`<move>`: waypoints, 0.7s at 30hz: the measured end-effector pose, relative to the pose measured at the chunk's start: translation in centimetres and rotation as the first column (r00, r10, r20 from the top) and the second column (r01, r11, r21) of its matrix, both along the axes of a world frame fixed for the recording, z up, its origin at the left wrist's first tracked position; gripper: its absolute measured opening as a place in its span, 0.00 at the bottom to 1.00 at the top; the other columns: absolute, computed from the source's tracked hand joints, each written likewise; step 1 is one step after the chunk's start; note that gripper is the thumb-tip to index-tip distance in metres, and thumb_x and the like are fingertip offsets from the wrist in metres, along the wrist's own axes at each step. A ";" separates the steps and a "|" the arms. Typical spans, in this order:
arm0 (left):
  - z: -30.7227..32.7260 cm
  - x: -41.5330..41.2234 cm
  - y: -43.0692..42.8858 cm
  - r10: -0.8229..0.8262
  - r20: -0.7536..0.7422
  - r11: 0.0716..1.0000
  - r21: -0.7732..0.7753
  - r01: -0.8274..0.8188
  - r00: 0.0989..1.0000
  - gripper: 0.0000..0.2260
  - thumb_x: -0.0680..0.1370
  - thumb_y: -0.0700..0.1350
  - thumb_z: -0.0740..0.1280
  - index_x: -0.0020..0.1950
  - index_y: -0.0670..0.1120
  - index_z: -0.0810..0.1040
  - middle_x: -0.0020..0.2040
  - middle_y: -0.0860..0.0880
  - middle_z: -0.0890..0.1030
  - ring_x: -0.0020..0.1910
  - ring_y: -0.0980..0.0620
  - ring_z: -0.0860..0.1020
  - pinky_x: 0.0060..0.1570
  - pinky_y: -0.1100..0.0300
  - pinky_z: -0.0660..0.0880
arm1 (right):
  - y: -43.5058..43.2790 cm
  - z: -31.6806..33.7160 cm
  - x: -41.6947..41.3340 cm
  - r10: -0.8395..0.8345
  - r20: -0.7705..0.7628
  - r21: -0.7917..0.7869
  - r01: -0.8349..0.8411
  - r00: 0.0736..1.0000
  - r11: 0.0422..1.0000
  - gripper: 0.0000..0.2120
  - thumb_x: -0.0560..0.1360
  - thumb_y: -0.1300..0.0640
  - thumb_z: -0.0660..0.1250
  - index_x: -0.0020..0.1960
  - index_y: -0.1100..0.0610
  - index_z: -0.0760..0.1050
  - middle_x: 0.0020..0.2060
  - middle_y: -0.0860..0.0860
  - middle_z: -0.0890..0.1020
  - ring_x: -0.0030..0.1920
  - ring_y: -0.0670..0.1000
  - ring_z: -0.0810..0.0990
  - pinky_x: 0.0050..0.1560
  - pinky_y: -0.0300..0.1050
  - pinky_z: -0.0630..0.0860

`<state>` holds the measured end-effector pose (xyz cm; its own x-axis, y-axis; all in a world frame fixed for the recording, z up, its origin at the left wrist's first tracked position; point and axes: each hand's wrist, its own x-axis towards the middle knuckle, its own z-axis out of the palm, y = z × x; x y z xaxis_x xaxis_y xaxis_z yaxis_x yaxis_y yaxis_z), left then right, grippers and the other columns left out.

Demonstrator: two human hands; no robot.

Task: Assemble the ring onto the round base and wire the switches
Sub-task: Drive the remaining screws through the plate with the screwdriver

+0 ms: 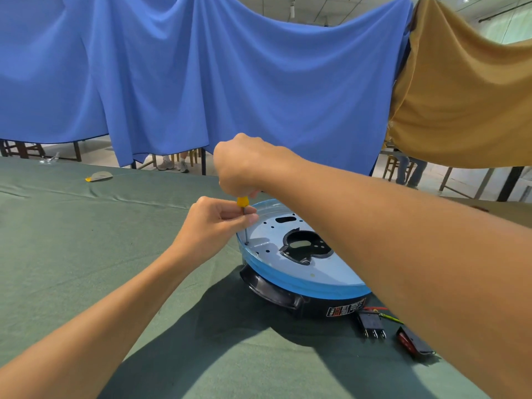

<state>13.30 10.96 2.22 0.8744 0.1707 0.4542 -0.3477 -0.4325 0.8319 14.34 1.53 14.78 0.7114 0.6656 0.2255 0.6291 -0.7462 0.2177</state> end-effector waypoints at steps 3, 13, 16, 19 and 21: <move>0.0 0.0 -0.1 0.025 0.072 0.999 -0.034 -0.023 0.997 0.04 0.70 0.43 0.77 0.40 0.52 0.86 0.38 0.53 0.86 0.39 0.60 0.83 0.44 0.65 0.77 | -0.2 0.0 0.3 -0.054 0.002 -0.010 0.054 0.999 0.999 0.11 0.72 0.65 0.59 0.35 0.55 0.61 0.35 0.52 0.67 0.31 0.51 0.67 0.28 0.43 0.61; -0.1 0.0 0.4 -0.062 0.011 0.998 -0.013 0.062 0.998 0.10 0.76 0.45 0.71 0.38 0.56 0.87 0.43 0.56 0.86 0.48 0.61 0.83 0.57 0.56 0.77 | -0.6 0.7 1.2 0.135 -0.082 0.029 -0.133 0.987 0.991 0.08 0.72 0.63 0.65 0.38 0.54 0.69 0.37 0.53 0.72 0.33 0.56 0.76 0.29 0.42 0.70; 0.0 0.3 0.1 0.005 0.017 0.999 0.041 -0.006 1.000 0.02 0.73 0.46 0.75 0.42 0.53 0.86 0.40 0.54 0.86 0.44 0.58 0.83 0.51 0.58 0.79 | -1.0 0.0 1.5 0.107 -0.031 0.089 -0.104 0.994 0.991 0.11 0.72 0.62 0.63 0.35 0.54 0.62 0.36 0.52 0.67 0.31 0.53 0.68 0.28 0.43 0.63; -0.1 0.3 -0.2 0.074 0.040 0.996 0.042 -0.076 0.996 0.04 0.69 0.45 0.78 0.40 0.53 0.86 0.37 0.56 0.86 0.38 0.64 0.82 0.44 0.68 0.76 | -1.3 -0.9 1.6 0.050 0.036 0.121 -0.054 0.998 0.991 0.12 0.73 0.61 0.61 0.35 0.54 0.59 0.36 0.51 0.65 0.32 0.51 0.64 0.29 0.44 0.58; -0.3 0.3 -0.2 0.059 0.051 0.996 0.057 -0.062 0.997 0.03 0.70 0.44 0.78 0.41 0.50 0.87 0.38 0.54 0.86 0.41 0.60 0.83 0.45 0.64 0.78 | -1.5 -1.1 1.7 0.016 0.070 0.110 -0.024 0.997 0.994 0.13 0.74 0.60 0.61 0.35 0.54 0.60 0.36 0.51 0.65 0.32 0.51 0.65 0.29 0.45 0.58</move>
<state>13.56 10.81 1.96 0.8395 0.1948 0.5072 -0.3593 -0.5013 0.7872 16.00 0.00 13.64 0.6787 0.6475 0.3466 0.6304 -0.7558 0.1774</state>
